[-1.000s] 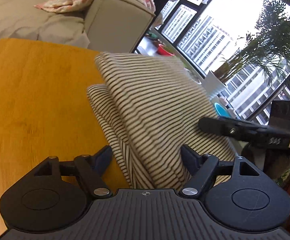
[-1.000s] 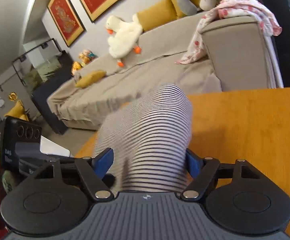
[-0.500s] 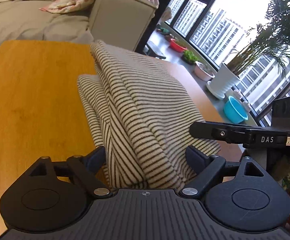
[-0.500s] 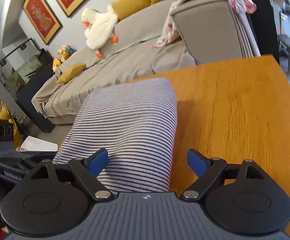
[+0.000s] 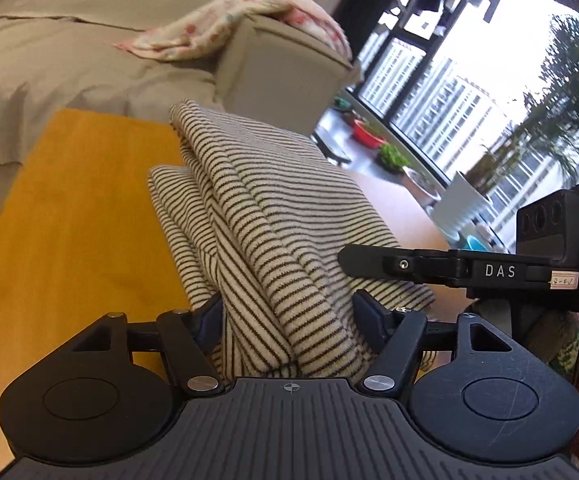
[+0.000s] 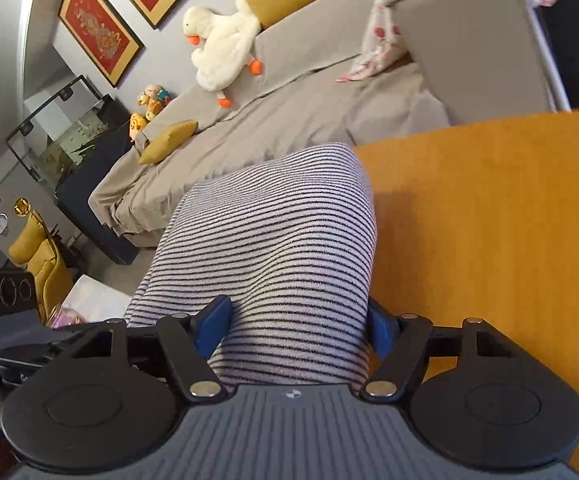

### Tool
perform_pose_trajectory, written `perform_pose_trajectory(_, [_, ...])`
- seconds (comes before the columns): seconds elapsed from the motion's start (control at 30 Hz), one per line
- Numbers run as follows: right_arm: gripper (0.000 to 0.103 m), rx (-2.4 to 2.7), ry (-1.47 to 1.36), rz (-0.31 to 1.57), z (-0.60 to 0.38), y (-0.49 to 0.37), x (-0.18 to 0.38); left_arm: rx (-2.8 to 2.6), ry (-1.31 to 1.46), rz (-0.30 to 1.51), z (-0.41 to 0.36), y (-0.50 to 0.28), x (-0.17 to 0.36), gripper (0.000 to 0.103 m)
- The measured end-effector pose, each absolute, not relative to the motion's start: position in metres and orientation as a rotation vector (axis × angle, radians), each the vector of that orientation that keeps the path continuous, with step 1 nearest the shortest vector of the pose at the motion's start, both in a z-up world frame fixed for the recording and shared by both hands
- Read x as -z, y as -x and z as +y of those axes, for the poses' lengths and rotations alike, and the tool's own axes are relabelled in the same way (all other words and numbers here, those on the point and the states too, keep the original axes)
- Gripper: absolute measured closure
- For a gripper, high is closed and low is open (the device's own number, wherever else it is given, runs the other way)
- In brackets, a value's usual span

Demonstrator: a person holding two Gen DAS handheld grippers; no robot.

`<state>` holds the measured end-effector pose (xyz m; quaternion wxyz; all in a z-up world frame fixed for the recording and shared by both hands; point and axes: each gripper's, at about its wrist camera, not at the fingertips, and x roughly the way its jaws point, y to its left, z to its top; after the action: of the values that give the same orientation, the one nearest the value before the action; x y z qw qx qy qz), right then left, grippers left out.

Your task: Fold clothes

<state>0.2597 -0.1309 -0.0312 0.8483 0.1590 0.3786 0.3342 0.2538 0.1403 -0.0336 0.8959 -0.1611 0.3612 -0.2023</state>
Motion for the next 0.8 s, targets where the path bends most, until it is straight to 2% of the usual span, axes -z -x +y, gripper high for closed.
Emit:
perform_pose_trajectory(0.23, [0.032,-0.727,-0.298,0.778,-0.096,-0.294,0.031,0.409,0.313,0.723,0.168,-0.269,0.024,0.032])
perform_pose_trajectory(0.33, [0.027,-0.709,-0.248,0.755,-0.104,-0.287,0.020,0.410,0.271,0.615,0.176,-0.256,-0.010,0.034])
perform_pose_trajectory(0.43, [0.027,-0.684,-0.133,0.637,-0.103,-0.277,-0.004,0.448,0.294,0.503,0.187,-0.263,-0.041,0.033])
perform_pose_trajectory(0.47, [0.031,-0.677,-0.094,0.589,-0.098,-0.276,-0.012,0.454,0.290,0.488,0.187,-0.273,-0.044,0.033])
perform_pose_trajectory(0.5, [0.038,-0.672,-0.059,0.548,-0.092,-0.275,-0.020,0.447,0.283,0.493,0.186,-0.287,-0.044,0.034])
perform_pose_trajectory(0.57, [0.044,-0.693,-0.011,0.552,-0.072,-0.285,-0.025,0.428,0.288,0.559,0.184,-0.317,-0.028,0.037])
perform_pose_trajectory(0.63, [0.043,-0.715,0.050,0.612,-0.051,-0.295,-0.013,0.395,0.303,0.634,0.186,-0.336,-0.001,0.050])
perform_pose_trajectory(0.7, [0.042,-0.711,-0.009,0.632,-0.064,-0.289,-0.008,0.370,0.322,0.690,0.189,-0.350,0.022,0.047])
perform_pose_trajectory(0.8, [0.039,-0.705,-0.097,0.662,-0.083,-0.280,0.001,0.347,0.381,0.650,0.200,-0.332,0.010,0.049])
